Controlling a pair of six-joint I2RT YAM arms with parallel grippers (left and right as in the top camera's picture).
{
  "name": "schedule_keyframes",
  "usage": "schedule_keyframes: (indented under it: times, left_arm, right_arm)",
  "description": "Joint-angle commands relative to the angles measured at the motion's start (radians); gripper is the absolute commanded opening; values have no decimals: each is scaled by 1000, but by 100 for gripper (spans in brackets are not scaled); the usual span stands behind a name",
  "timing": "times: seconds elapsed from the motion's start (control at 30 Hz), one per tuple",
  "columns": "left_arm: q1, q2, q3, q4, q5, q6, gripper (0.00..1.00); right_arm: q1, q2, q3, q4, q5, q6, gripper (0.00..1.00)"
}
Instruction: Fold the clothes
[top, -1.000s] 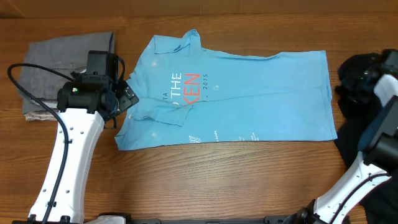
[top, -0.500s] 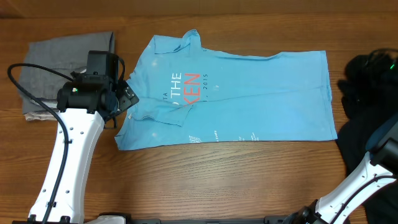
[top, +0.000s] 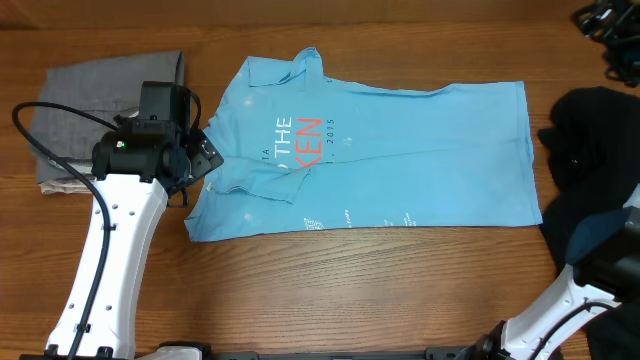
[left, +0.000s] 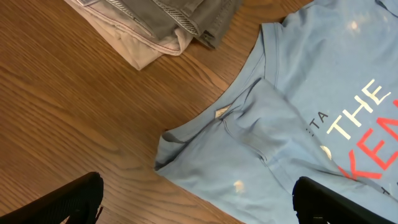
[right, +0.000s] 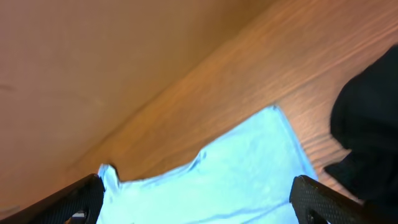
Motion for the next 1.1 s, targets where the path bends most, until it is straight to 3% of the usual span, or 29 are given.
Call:
schedule_keyframes:
  times: [0.0,0.33,0.47,0.57,0.6,0.67,0.73,0.8,1.07]
  left_arm:
    - [4,3,3,4,-6,-3,100]
    - [4,3,3,6,-3,-3,100]
    - [4,3,4,75,7,-2,100]
    - [2,-3,4,74,118,6,100]
    - [-4,-2,3,115,179,66,98]
    - [-20,4,4,214,314,220,89]
    - [-33,16,17,257,352,233,82]
    - [-43,51,63,262,348,233,76]
    - [-48,385,458,193,370,260,79]
  right_arm:
    - [9,14,-5,-3,2,-1,100]
    - [10,14,-5,-3,2,-1,100]
    - [10,14,-5,-3,2,-1,100]
    - [10,14,-5,-3,2,-1,100]
    - [10,14,-5,-3,2,-1,100]
    - [10,14,-5,-3,2,-1,100]
    - [10,14,-5,-3,2,-1,100]
    - [10,14,-5,-3,2,-1,100]
    - [10,14,-5,-3,2,-1,100]
